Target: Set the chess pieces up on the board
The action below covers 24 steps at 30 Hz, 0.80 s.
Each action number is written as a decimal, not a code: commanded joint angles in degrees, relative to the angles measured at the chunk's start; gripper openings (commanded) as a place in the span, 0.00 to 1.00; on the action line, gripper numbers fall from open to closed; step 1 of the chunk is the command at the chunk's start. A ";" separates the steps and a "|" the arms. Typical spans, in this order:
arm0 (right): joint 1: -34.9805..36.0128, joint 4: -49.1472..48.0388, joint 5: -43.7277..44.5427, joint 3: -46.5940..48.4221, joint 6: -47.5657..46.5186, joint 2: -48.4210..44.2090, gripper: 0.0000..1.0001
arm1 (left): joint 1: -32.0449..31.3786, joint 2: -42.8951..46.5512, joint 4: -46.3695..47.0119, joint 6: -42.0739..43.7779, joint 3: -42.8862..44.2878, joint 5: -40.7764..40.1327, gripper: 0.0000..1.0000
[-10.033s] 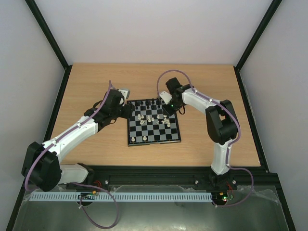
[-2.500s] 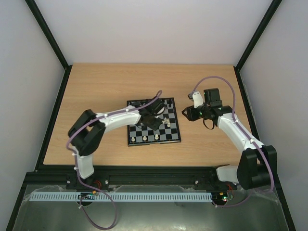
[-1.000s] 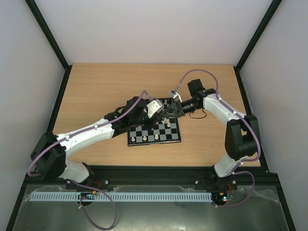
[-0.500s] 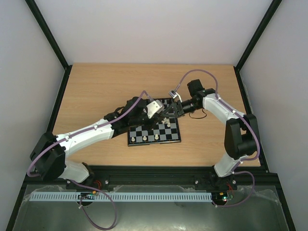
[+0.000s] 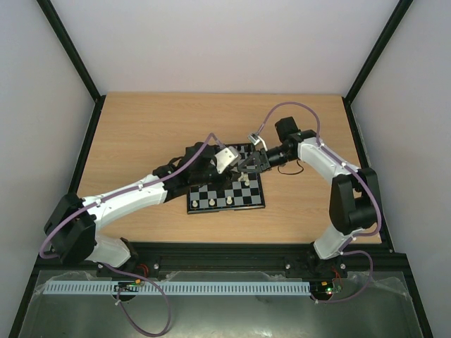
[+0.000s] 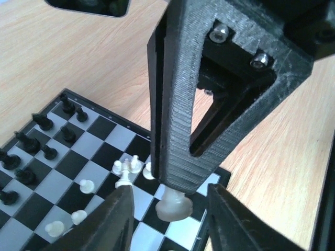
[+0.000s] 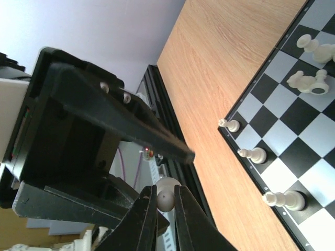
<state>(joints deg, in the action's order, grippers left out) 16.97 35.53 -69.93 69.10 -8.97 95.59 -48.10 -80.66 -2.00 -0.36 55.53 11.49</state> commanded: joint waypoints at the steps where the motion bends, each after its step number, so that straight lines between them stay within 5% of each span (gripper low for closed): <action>1: 0.34 -3.16 4.31 -1.94 1.56 -4.77 0.10 | -0.19 1.03 1.99 -1.46 -0.53 -2.28 0.83; 2: 0.35 -4.25 5.86 -2.48 1.98 -5.92 0.10 | -0.19 1.59 2.00 -1.79 -0.59 -2.93 0.97; 3: 0.34 -5.24 7.52 -2.86 2.27 -6.95 0.10 | -0.17 2.16 1.82 -2.16 -0.60 -3.50 0.99; 13: 0.34 -14.44 27.26 -12.80 -3.21 -18.08 0.12 | 1.45 8.40 -3.40 -5.26 -0.19 -15.71 0.99; 24: 2.17 -18.40 40.68 -23.92 -16.15 -20.53 0.12 | 9.50 15.85 5.97 -6.74 -7.71 -12.74 0.99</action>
<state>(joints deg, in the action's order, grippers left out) 17.69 18.85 -35.31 47.64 -19.03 75.75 -39.86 -66.50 -0.25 -6.68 48.95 -3.46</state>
